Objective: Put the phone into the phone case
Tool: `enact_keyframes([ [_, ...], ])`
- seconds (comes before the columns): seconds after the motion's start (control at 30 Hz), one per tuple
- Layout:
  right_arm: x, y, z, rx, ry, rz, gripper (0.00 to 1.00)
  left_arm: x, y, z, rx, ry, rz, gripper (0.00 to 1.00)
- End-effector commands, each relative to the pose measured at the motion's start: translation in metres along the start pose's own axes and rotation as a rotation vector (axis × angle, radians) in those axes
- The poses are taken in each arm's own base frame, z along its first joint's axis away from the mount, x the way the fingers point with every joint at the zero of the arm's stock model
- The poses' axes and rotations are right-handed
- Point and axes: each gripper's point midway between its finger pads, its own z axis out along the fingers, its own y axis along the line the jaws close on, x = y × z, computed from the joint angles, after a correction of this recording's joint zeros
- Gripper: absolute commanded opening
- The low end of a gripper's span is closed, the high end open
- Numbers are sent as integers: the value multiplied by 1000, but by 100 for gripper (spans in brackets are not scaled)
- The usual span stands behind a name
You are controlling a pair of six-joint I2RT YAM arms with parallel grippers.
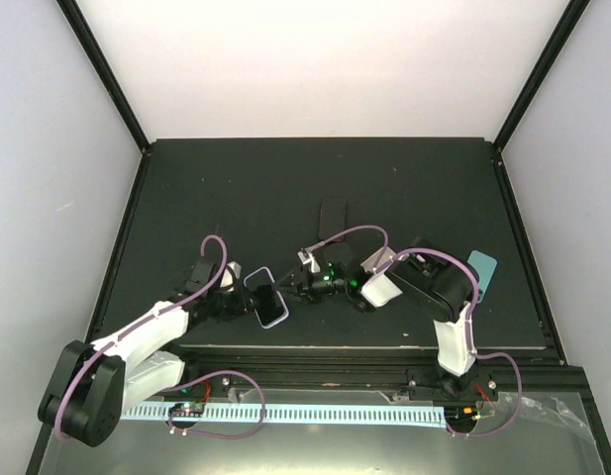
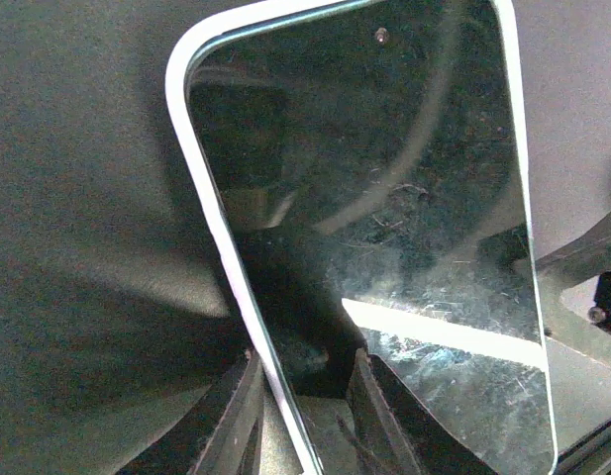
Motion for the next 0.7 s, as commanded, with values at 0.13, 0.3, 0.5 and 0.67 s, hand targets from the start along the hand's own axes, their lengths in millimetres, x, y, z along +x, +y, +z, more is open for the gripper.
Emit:
enact_keyframes([
  [0.13,17,33,11,-152,79,-68,48,0,-10,-7,22,10,60,27],
  [0.3,18,25,18,-129,107,-45,48,4,-4,-5,10,14,57,26],
  [0.5,19,29,21,-136,130,-59,43,2,-4,-6,5,2,60,25],
  [0.67,22,36,20,-172,146,-55,43,-1,-6,-9,2,-4,64,24],
])
